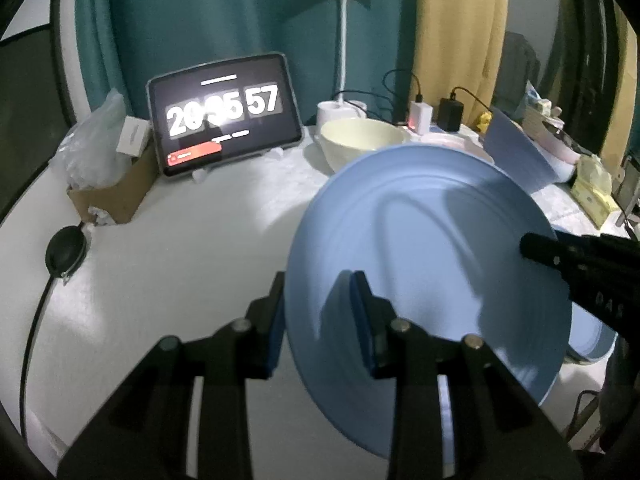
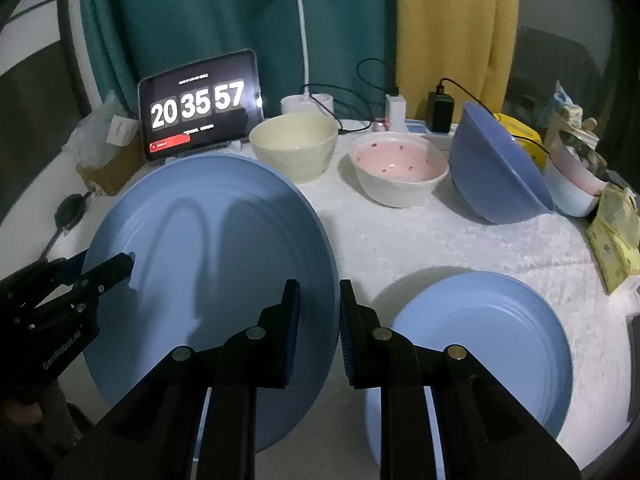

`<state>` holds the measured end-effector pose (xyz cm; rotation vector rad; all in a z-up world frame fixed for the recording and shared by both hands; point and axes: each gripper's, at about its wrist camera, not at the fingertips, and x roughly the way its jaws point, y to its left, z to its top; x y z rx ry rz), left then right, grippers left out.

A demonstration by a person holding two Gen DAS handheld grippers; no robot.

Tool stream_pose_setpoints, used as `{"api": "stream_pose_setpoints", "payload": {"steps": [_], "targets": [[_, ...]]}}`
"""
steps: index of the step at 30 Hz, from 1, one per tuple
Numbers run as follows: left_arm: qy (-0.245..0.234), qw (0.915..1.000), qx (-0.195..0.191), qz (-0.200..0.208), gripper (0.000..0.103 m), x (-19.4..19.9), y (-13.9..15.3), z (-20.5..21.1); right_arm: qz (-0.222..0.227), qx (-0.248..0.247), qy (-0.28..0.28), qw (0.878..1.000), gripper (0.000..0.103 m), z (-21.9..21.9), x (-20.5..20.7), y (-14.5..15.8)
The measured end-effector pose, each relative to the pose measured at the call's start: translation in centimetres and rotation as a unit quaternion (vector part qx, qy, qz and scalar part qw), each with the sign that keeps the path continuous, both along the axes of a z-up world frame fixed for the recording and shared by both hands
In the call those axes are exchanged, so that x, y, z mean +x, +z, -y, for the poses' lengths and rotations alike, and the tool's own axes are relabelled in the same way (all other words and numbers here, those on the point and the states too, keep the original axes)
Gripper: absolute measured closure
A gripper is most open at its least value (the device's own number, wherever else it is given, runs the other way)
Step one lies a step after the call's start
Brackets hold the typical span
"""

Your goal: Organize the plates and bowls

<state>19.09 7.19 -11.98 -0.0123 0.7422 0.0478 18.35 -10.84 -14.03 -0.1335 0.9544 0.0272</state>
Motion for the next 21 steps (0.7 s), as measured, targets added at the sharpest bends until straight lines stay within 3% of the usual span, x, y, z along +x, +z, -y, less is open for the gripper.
{"api": "stream_pose_setpoints", "payload": {"steps": [21], "targets": [[-0.048,0.9987,0.011,-0.010,0.071,0.6,0.8,7.0,0.027,0.011,-0.044,0.999,0.082,6.6,-2.4,2.4]]}}
